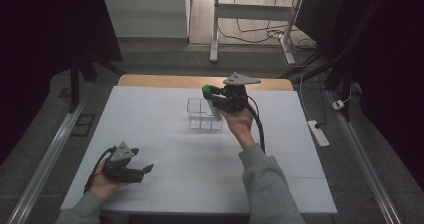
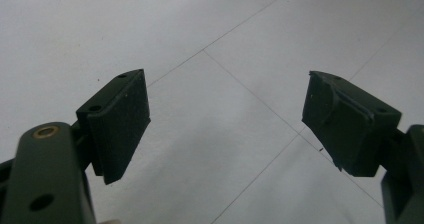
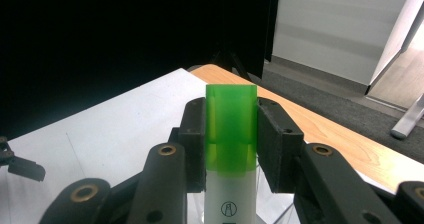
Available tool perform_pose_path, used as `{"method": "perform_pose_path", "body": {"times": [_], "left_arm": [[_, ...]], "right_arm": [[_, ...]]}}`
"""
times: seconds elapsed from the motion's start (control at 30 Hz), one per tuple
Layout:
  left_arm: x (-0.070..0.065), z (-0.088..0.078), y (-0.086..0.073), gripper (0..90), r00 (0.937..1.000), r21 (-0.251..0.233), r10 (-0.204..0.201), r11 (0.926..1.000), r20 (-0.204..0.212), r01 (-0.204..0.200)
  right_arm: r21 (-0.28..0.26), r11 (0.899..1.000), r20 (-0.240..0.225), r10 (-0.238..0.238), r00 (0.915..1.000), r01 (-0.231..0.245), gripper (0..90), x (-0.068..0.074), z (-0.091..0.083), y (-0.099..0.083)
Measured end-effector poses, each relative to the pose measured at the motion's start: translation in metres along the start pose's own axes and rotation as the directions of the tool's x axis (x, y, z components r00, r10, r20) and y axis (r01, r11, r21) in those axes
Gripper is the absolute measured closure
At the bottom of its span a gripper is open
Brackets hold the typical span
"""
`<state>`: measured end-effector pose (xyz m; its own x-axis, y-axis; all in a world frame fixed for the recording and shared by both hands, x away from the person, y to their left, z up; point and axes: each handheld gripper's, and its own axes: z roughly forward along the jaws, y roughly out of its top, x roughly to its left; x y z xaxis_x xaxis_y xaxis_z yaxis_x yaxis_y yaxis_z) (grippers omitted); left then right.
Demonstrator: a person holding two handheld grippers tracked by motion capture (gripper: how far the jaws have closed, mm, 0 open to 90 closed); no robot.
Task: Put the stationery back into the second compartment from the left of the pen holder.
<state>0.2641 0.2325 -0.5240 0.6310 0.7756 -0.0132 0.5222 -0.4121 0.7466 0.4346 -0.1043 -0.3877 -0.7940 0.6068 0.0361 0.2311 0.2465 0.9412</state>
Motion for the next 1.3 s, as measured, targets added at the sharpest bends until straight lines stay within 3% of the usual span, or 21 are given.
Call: {"method": "perform_pose_path", "body": {"times": [0.5,1.03,1.3], "left_arm": [[0.0,0.0,0.0,18.9,1.0,0.003,0.001,1.0,0.003,-0.001],[0.001,0.001,0.0,18.9,1.0,0.004,0.001,1.0,0.004,-0.001],[0.001,0.001,-0.001,18.9,1.0,0.005,0.003,1.0,0.005,-0.003]], "right_arm": [[0.005,1.0,0.013,0.001,0.9999,-0.001,66.6,-0.006,0.028,0.003],[-0.05,0.999,0.027,0.018,0.9995,-0.017,66.5,-0.021,0.059,-0.001],[-0.025,1.0,0.032,0.008,0.9995,-0.007,63.5,-0.022,0.066,-0.007]]}}
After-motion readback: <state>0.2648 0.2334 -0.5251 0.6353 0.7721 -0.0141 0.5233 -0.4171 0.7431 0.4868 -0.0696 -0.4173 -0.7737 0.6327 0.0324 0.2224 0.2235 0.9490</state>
